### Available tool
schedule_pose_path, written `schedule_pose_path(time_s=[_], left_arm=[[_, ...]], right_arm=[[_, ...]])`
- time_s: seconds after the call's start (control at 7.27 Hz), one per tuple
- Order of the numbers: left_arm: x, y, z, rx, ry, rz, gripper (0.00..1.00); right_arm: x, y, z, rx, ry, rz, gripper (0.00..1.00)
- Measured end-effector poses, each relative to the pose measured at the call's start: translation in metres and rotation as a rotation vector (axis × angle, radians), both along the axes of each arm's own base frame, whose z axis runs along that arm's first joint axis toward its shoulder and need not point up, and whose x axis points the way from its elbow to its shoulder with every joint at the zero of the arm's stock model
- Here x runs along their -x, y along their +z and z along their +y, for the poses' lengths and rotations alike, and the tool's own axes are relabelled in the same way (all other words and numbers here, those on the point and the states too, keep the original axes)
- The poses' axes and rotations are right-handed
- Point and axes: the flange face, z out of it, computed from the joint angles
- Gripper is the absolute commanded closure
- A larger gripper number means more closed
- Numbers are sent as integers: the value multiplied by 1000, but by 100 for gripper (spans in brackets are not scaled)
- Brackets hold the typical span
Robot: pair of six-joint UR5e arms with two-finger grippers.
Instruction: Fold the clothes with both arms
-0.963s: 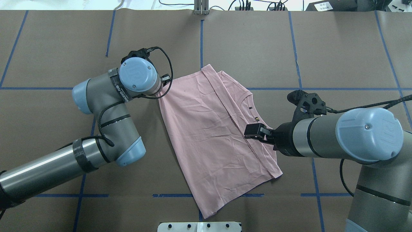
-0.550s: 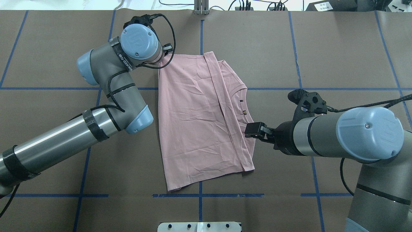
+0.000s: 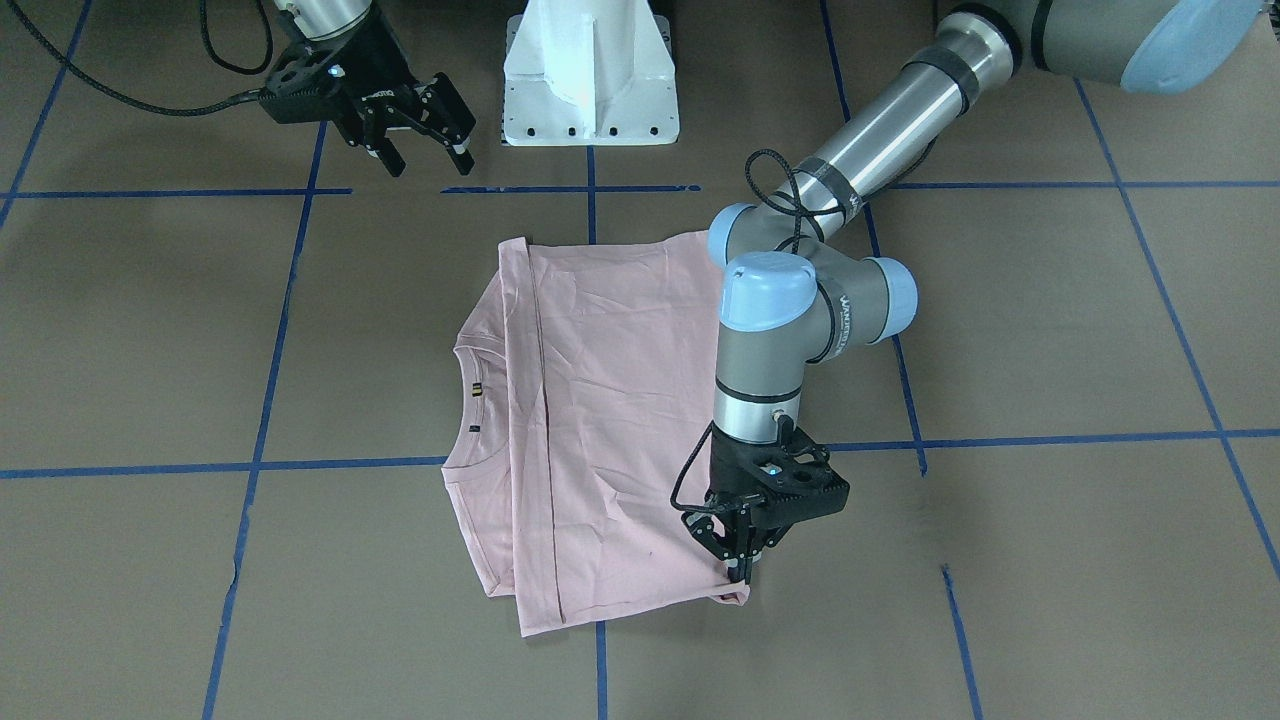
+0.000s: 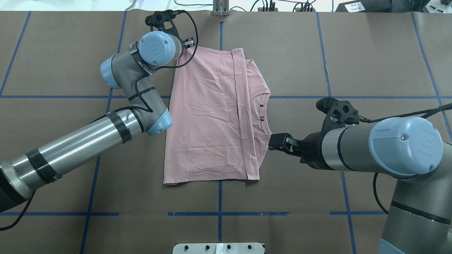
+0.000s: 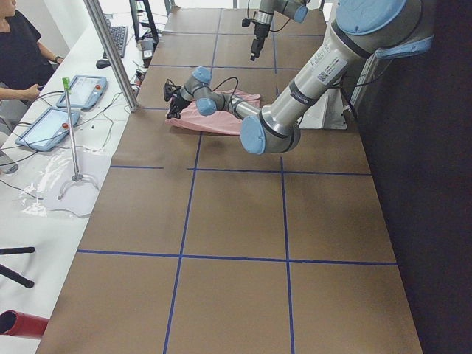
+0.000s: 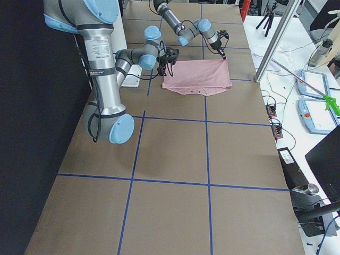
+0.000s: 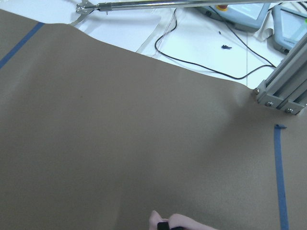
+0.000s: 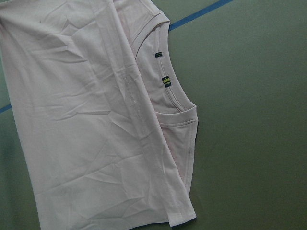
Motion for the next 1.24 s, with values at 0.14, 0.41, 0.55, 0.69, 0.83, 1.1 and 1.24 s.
schedule_pose_path(time_s=[0.14,0.41,0.55,0.69,0.83,1.1,1.24], left_arm=[[-2,-1,-3,-8,-8,1,0],[7,-15,-6,-37,-23,104,0],[10,-17,-1,-7,3,155,0],[17,-7,13,47,45,181,0],[33,6,36,94,86,206,0],[66,14,101,227,131,248,0],[67,9,137,327,132,252,0]], right_arm=[[0,0,0,0,0,1,0],[-1,-1,-3,-1,7,0,0],[-2,0,-4,-1,10,4,0],[-1,2,-6,0,11,9,0],[1,4,-6,2,10,15,0],[3,8,-8,4,8,29,0],[6,13,-9,7,6,41,0]])
